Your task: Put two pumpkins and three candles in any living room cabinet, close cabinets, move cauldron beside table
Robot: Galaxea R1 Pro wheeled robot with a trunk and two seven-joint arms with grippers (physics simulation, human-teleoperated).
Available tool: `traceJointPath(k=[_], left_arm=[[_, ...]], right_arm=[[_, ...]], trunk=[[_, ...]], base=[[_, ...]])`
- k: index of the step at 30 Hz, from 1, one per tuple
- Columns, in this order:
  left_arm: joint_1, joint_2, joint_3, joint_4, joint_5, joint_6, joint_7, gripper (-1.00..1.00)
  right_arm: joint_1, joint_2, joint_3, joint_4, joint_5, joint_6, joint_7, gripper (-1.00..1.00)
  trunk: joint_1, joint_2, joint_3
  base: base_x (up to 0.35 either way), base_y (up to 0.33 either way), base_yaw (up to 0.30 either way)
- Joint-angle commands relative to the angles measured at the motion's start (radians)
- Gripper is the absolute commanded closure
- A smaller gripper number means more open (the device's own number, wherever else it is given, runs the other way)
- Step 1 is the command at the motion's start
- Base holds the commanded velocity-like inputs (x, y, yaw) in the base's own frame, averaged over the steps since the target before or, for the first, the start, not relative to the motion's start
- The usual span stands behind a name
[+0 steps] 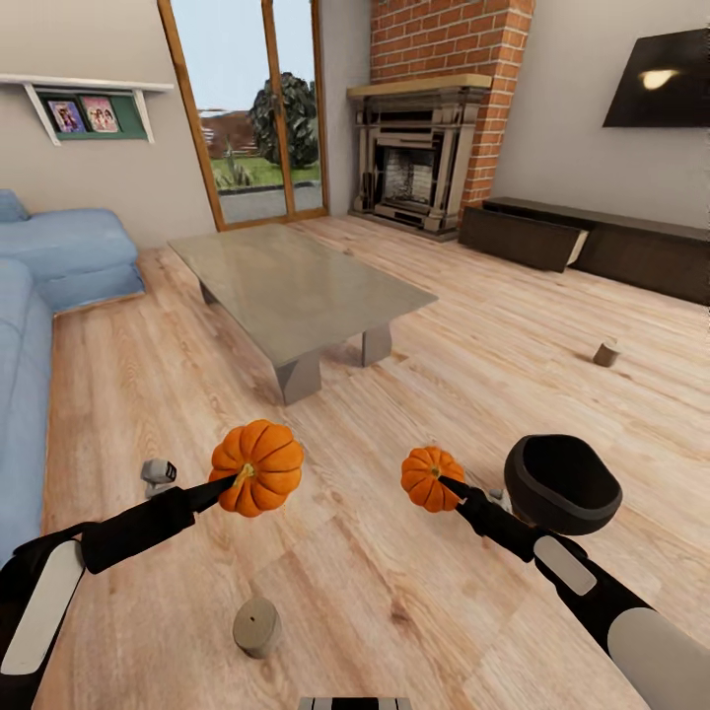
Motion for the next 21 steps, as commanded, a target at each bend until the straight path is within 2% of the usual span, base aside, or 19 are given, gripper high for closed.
traceJointPath(k=[1,15,21], left_arm=[[-0.001,0.001,0.001,0.000,-0.002,0.004,-0.003,1.00],[0.000,0.001,0.001,0.000,-0.001,0.004,-0.003,1.00],[0.000,0.001,0.002,0.000,0.000,0.005,-0.004,1.00]], right_arm=[[-0.001,-0.001,0.006,0.001,-0.009,0.002,-0.001,1.00],[-0.001,0.001,0.007,0.000,-0.009,0.002,-0.005,1.00],[-0.001,0.001,0.007,0.001,-0.009,0.003,-0.005,1.00]], trunk=[[-0.001,0.000,0.003],[-0.007,0.003,0.057],[-0.007,0.003,0.061]], base=[[0.000,0.000,0.000],[0.000,0.000,-0.003],[0.000,0.000,-0.205]])
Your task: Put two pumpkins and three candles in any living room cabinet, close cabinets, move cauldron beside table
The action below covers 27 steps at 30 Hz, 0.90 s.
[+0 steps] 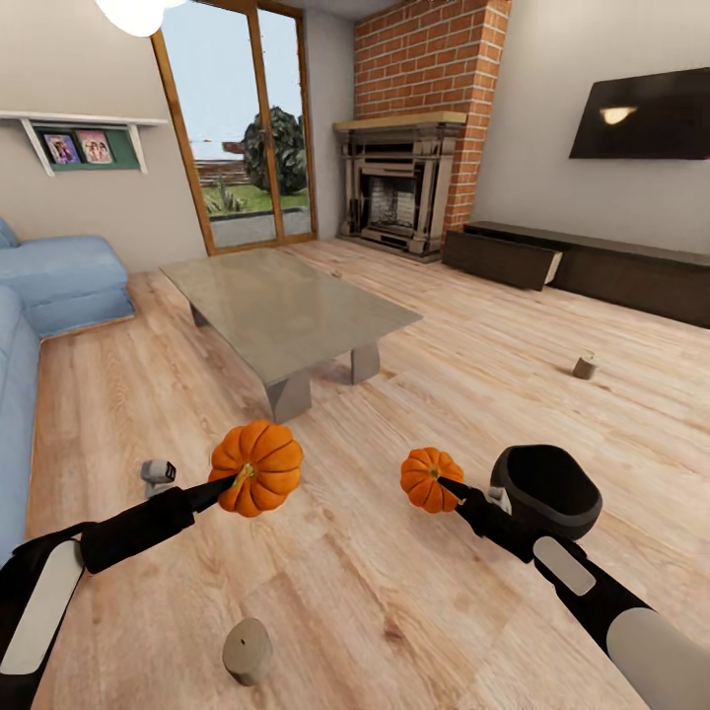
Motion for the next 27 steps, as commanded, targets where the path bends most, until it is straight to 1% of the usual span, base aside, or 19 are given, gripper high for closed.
traceJointPath(k=[1,6,17,27], left_arm=[[0.000,0.000,0.001,0.000,0.001,0.004,-0.003,1.00],[0.000,0.000,0.001,0.000,0.001,0.005,-0.003,1.00],[0.000,0.000,0.001,0.000,0.000,0.005,-0.003,1.00],[0.000,0.000,0.001,0.000,-0.001,0.004,-0.003,1.00]], right_arm=[[-0.001,-0.001,0.005,0.000,-0.011,0.003,0.001,1.00],[-0.001,0.000,0.006,0.000,-0.011,0.003,0.001,1.00],[-0.001,0.000,0.007,0.000,-0.011,0.003,0.002,1.00],[-0.001,0.000,0.006,0.000,-0.011,0.007,0.001,1.00]], trunk=[[0.000,0.000,0.000],[0.000,0.000,0.003],[0.000,0.000,0.011],[0.000,0.000,0.012]], base=[[0.000,0.000,-0.261],[-0.033,0.000,-0.267],[-0.131,0.000,-0.264],[-0.020,0.000,-0.043]])
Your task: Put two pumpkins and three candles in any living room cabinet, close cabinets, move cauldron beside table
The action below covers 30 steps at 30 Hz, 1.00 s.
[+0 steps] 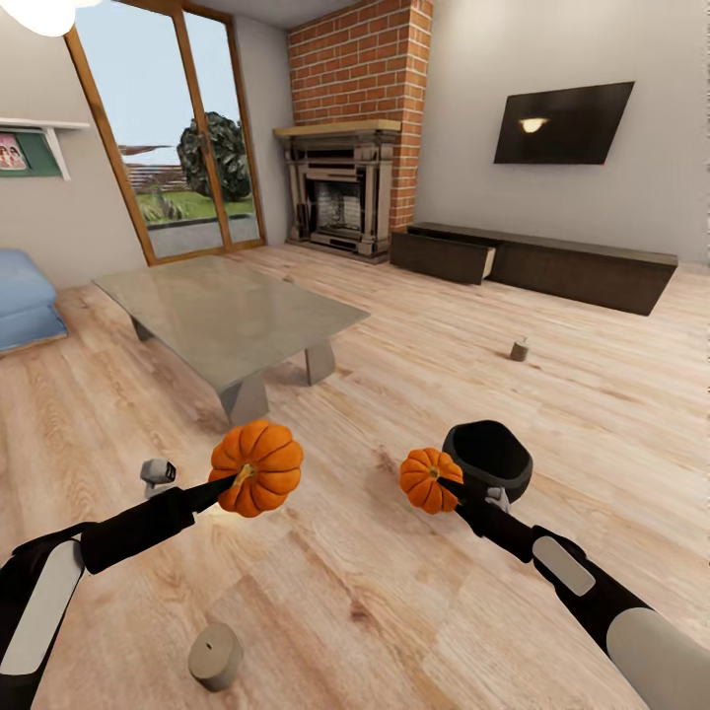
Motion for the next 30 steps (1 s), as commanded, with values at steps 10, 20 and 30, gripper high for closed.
traceJointPath(k=[10,20,30], left_arm=[[0.000,0.000,0.001,0.000,0.000,0.004,-0.003,1.00],[-0.001,0.000,0.001,0.000,0.000,0.004,-0.003,1.00],[0.000,0.002,0.002,0.001,0.000,0.005,-0.003,1.00]], right_arm=[[-0.001,-0.001,0.004,0.001,-0.011,0.002,0.003,1.00],[-0.001,-0.001,0.004,0.001,-0.011,0.001,0.007,1.00],[-0.001,-0.002,0.003,0.001,-0.011,0.003,0.012,1.00]], trunk=[[0.000,0.000,0.005],[0.000,0.000,0.012],[0.000,0.000,0.020]], base=[[0.000,0.000,-0.241],[0.000,0.000,-0.271],[0.000,0.000,-0.269]])
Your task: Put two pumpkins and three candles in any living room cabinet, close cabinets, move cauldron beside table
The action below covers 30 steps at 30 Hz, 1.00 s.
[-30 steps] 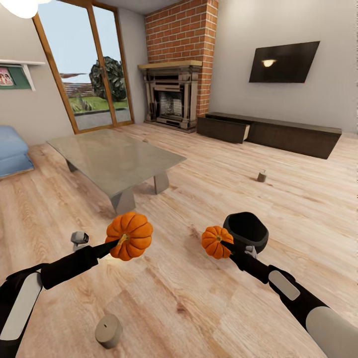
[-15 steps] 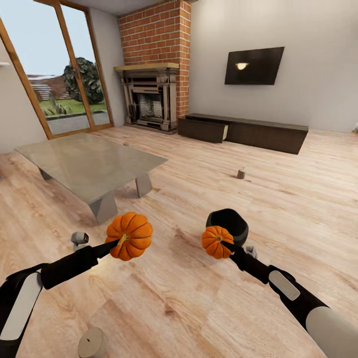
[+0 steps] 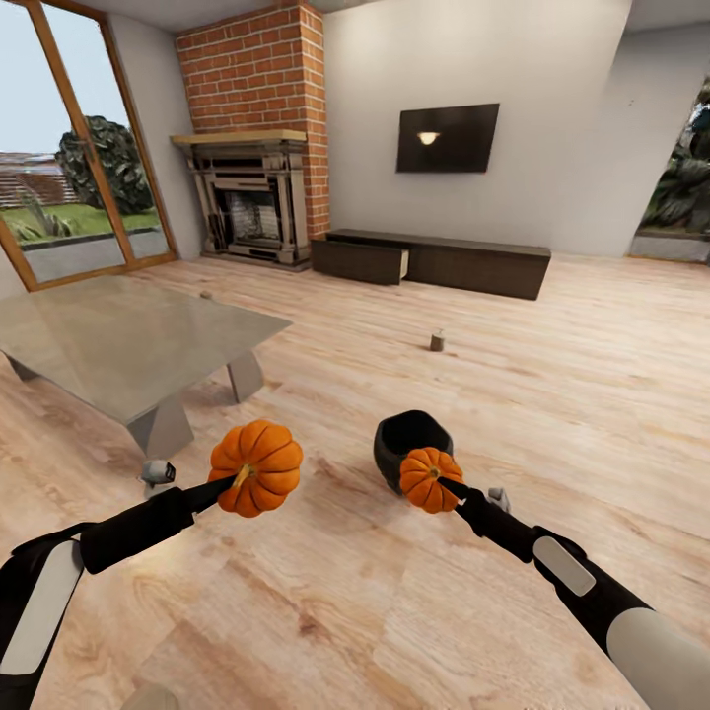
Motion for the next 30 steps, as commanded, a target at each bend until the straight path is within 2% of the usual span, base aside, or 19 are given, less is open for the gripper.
traceJointPath(k=[1,21,30], left_arm=[[0.000,0.000,0.001,-0.001,0.005,0.006,-0.003,1.00],[0.000,0.000,0.000,-0.001,0.005,0.006,-0.003,1.00],[0.000,-0.001,0.000,-0.001,0.003,0.005,-0.002,1.00]], right_arm=[[-0.001,-0.001,0.004,0.000,-0.014,0.004,0.002,1.00],[-0.001,0.000,-0.003,0.007,-0.022,0.004,-0.001,1.00],[-0.001,0.000,-0.003,0.009,-0.024,0.000,-0.002,1.00]], trunk=[[-0.001,0.000,0.004],[-0.010,0.004,0.099],[-0.010,0.004,0.107]], base=[[0.000,0.000,-0.268],[0.000,0.000,-0.261],[0.000,-0.009,-0.236]])
